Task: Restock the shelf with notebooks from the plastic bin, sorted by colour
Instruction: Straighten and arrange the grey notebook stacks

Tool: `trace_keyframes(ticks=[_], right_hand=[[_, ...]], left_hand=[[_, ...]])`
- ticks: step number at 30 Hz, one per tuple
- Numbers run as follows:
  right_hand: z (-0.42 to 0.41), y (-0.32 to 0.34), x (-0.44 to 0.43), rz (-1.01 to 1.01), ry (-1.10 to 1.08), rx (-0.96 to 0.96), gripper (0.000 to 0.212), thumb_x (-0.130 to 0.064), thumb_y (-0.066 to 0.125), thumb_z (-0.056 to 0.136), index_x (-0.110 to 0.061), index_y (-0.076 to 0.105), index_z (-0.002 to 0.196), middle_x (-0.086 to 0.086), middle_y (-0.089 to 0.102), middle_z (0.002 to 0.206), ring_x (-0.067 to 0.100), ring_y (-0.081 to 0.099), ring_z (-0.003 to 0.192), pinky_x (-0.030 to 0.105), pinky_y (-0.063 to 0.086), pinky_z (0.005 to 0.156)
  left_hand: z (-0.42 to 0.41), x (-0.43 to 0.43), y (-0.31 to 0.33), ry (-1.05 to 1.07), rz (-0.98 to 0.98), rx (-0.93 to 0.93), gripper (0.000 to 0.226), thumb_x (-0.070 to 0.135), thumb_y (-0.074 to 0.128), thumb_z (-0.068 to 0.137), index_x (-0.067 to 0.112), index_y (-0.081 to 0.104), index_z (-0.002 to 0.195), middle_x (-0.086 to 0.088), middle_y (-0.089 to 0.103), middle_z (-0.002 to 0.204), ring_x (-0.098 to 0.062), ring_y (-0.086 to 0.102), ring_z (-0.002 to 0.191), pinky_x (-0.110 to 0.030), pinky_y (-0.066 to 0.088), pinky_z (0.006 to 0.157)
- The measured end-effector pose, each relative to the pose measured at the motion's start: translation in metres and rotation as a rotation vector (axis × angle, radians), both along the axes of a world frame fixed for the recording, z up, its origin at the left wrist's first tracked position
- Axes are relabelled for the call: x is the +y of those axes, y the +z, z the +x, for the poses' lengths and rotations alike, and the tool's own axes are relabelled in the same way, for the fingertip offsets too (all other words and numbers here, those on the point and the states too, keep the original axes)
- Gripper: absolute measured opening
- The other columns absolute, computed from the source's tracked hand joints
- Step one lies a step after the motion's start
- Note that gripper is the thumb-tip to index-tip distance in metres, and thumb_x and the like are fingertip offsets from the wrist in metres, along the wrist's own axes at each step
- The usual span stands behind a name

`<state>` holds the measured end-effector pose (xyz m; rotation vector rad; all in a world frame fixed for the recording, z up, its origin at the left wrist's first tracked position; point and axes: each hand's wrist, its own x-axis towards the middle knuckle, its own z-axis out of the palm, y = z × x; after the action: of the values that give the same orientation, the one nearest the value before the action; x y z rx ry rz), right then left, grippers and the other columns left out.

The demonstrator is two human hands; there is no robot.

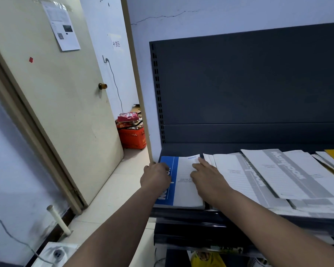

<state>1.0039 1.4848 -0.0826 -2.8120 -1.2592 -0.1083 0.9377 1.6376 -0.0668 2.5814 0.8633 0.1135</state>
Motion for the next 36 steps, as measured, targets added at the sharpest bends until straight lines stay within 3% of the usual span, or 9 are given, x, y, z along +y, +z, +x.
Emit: trace_keyframes(ticks=[6,15,21,24,26,28,29,33,36], right_hand=[[0.003,0.001,-0.01,-0.008,0.034,-0.084,0.032,-0.017,0.039,0.098,-0.016,0.057,0.124,-0.001,0.054,0.132,0.021,0.016,0.146,0.039,0.02,0.116],[0.033,0.023,-0.093,0.051,-0.167,-0.097,0.044,-0.012,0.037,0.094,-0.019,0.047,0.137,0.0,0.035,0.152,0.019,0.007,0.15,0.042,0.009,0.119],[0.046,0.021,-0.141,0.014,-0.254,-0.057,0.039,-0.027,0.03,0.098,-0.02,0.058,0.124,-0.002,0.048,0.141,0.021,0.021,0.146,0.044,0.022,0.114],[0.051,0.019,-0.156,-0.046,-0.306,0.028,0.031,-0.028,0.037,0.094,-0.021,0.059,0.116,-0.003,0.053,0.129,0.021,0.041,0.132,0.038,0.037,0.098],[0.054,0.02,-0.163,-0.079,-0.345,0.069,0.034,-0.023,0.042,0.091,-0.021,0.055,0.123,-0.003,0.051,0.132,0.022,0.046,0.125,0.036,0.04,0.092],[0.057,0.021,-0.167,-0.096,-0.352,0.074,0.04,-0.014,0.043,0.088,-0.021,0.052,0.127,-0.002,0.049,0.134,0.023,0.045,0.125,0.036,0.04,0.092],[0.059,0.022,-0.168,-0.092,-0.347,0.07,0.043,-0.011,0.043,0.087,-0.021,0.051,0.128,-0.001,0.048,0.135,0.023,0.044,0.126,0.036,0.04,0.094],[0.062,0.02,-0.167,0.004,-0.225,0.016,0.039,-0.022,0.039,0.096,-0.023,0.046,0.134,-0.003,0.041,0.144,0.021,0.032,0.138,0.039,0.033,0.104],[0.06,0.015,-0.166,0.007,-0.136,0.047,0.035,-0.032,0.033,0.098,-0.024,0.051,0.128,-0.003,0.049,0.134,0.021,0.03,0.138,0.041,0.032,0.102]], left_hand=[[0.002,-0.01,0.008,-0.032,0.1,-0.043,0.038,0.018,0.053,0.094,0.024,0.056,0.131,-0.004,0.05,0.132,-0.025,0.04,0.127,-0.039,0.045,0.096],[0.039,-0.066,0.019,-0.197,0.084,-0.157,0.039,0.019,0.054,0.093,0.024,0.057,0.131,-0.005,0.054,0.132,-0.027,0.045,0.125,-0.036,0.042,0.097],[0.065,-0.107,0.023,-0.233,0.112,-0.069,0.037,0.017,0.053,0.09,0.013,0.057,0.128,-0.009,0.056,0.129,-0.029,0.051,0.119,-0.031,0.042,0.094],[0.074,-0.119,0.022,-0.21,0.111,-0.038,0.034,0.017,0.053,0.09,0.009,0.057,0.123,-0.01,0.058,0.127,-0.029,0.054,0.117,-0.031,0.043,0.091],[0.076,-0.124,0.022,-0.186,0.094,-0.013,0.026,0.015,0.053,0.089,0.008,0.059,0.113,-0.008,0.06,0.122,-0.027,0.056,0.114,-0.03,0.043,0.084],[0.077,-0.128,0.023,-0.159,0.084,0.015,0.005,0.014,0.053,0.088,0.009,0.053,0.086,-0.009,0.063,0.112,-0.027,0.059,0.106,-0.028,0.04,0.074],[0.077,-0.13,0.022,-0.148,0.089,0.024,0.011,0.013,0.053,0.088,0.009,0.047,0.079,-0.01,0.063,0.108,-0.027,0.06,0.102,-0.028,0.039,0.071],[0.074,-0.136,0.024,-0.117,0.094,0.03,0.014,0.013,0.054,0.09,0.004,0.055,0.101,-0.01,0.062,0.109,-0.026,0.06,0.102,-0.027,0.04,0.073],[0.075,-0.14,0.026,-0.114,0.075,0.054,0.015,0.013,0.053,0.09,0.005,0.055,0.103,-0.01,0.063,0.11,-0.026,0.06,0.101,-0.027,0.041,0.073]])
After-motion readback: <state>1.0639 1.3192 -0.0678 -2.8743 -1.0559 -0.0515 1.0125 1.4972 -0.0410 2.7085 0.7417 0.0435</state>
